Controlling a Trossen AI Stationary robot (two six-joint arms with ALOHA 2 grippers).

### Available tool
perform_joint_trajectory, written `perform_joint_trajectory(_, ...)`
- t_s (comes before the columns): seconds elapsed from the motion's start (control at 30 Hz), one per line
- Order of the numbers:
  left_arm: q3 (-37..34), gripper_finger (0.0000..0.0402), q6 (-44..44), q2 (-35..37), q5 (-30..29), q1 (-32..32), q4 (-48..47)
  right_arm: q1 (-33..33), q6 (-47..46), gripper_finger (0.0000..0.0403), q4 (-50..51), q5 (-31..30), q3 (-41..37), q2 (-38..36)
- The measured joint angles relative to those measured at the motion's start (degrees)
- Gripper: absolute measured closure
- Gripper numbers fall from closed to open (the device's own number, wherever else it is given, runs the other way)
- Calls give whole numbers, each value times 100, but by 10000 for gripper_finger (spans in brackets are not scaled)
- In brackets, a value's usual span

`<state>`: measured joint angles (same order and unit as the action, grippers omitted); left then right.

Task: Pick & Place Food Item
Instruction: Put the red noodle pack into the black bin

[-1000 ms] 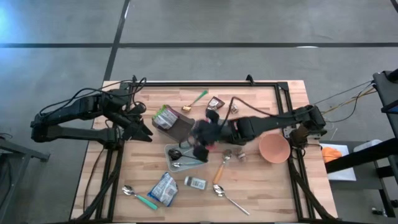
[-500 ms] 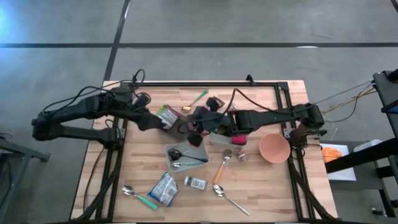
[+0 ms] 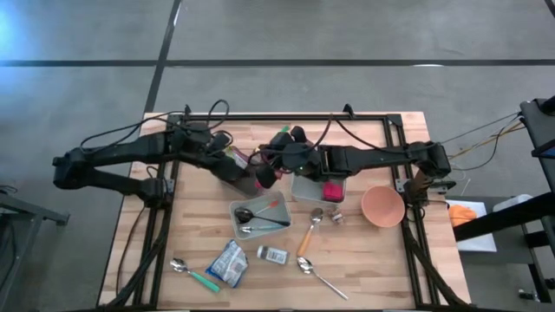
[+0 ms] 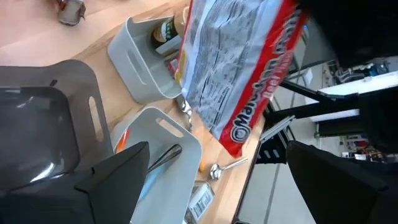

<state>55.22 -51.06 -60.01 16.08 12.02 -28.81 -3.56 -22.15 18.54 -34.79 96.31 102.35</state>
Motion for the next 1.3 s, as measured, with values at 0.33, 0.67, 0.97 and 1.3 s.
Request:
perform_joint_trajectory(0.33, 506, 22, 705, -623, -305, -204, 155, 88, -101, 395, -209, 15, 2, -2)
perform_joint_trajectory(0.67, 752, 21, 1909, -710, -636, -418, 100, 99, -242, 395, -295, 1004, 4, -85)
perform_joint_trajectory(0.97, 752, 21, 2902, -734, -1291, -680, -151, 154, 25, 395, -303, 1908, 7, -354)
perform_joint_trajectory(1.3, 748, 21, 2691, -645, 774, -749, 325, 152, 612, 395, -334, 3961, 7, -777)
